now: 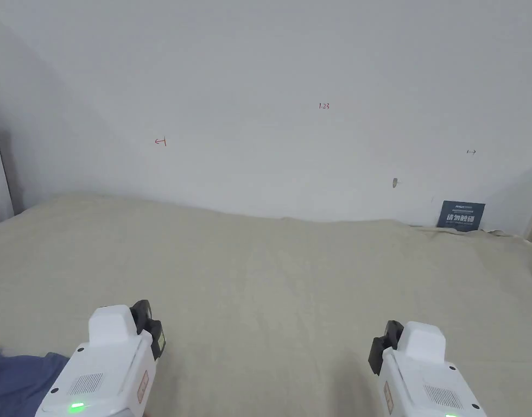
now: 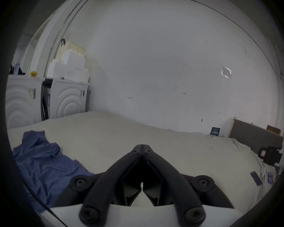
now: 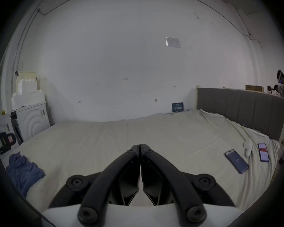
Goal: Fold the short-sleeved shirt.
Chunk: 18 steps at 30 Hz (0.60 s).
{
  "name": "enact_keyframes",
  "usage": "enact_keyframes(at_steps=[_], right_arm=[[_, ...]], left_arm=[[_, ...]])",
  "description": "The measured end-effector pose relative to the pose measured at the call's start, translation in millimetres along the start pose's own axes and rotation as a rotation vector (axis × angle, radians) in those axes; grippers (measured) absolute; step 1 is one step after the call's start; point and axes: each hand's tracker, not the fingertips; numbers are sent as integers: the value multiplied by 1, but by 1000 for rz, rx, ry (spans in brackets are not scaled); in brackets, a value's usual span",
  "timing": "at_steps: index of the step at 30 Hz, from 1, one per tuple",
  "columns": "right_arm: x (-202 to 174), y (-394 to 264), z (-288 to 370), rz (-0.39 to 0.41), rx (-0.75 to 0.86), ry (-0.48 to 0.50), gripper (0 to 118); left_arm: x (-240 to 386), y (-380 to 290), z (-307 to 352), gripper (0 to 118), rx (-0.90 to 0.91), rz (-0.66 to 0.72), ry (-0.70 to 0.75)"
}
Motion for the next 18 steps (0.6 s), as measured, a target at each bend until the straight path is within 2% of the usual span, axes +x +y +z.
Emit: enact_keyframes(at_steps=[1, 4, 5, 10, 13, 18], right_arm=[[-1, 1, 0, 5, -4, -5, 1], [-4, 2, 2, 17, -2, -12, 1], [-4, 3, 1, 25, -4, -20, 1], [-10, 5, 2, 59, -5, -31, 1], [-19, 5, 2, 66, -8, -5, 1], [-57, 3, 3, 129, -6, 114, 1]], left_arm=[[20, 10, 23, 0, 12, -27, -13], [27, 14, 33, 0, 24, -91, -11], [18, 11, 16, 0, 13, -100, -13], [12, 11, 10, 0, -6, -148, -31], [4, 11, 11, 0, -15, -161, -16], [-29, 13, 22, 0, -36, -175, 42]])
